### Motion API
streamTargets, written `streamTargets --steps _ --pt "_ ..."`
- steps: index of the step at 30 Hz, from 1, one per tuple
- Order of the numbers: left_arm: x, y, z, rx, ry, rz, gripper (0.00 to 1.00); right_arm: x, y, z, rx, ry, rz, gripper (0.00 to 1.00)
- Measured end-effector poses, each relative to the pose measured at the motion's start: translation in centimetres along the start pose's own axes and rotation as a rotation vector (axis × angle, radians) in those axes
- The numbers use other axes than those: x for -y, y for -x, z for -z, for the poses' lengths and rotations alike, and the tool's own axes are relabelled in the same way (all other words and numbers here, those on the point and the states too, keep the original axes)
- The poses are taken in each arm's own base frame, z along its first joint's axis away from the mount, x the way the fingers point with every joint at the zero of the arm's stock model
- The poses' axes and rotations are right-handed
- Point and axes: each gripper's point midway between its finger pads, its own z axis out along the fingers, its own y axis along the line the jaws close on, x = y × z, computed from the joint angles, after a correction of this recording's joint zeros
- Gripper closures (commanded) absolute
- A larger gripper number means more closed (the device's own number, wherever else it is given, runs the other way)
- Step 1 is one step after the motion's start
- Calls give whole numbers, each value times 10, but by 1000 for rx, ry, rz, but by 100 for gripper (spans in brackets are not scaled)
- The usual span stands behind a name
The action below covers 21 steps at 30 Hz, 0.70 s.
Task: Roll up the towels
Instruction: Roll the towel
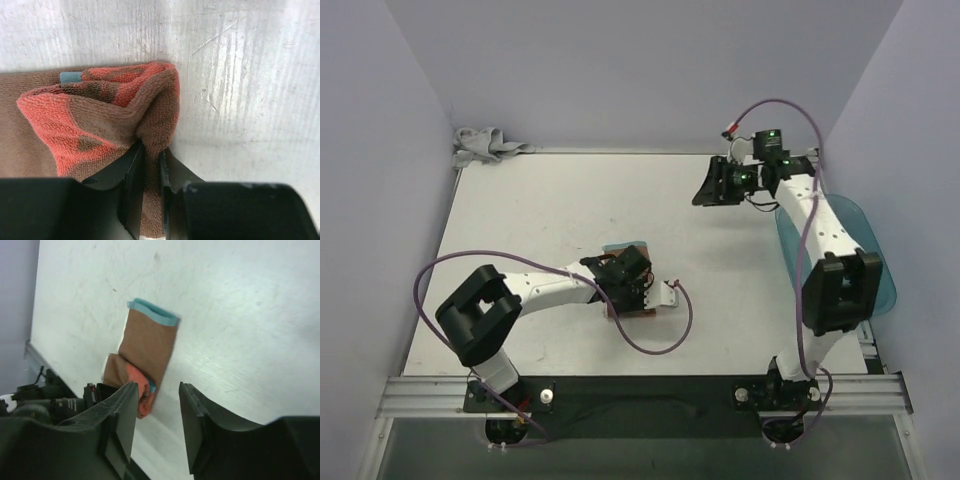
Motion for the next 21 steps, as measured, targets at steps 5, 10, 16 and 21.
streamTargets --steps 5,10,16,21 --pt "0 -6 4 14 -161 91 94 -28 21 85 193 -132 254 20" --pt "-4 -9 5 28 -346 205 93 -49 13 142 291 -264 468 13" --pt "-8 -10 3 49 -543 365 91 -62 -36 158 199 -225 597 19" --pt "-11 -10 2 37 -696 480 88 -86 -104 151 64 -96 715 18"
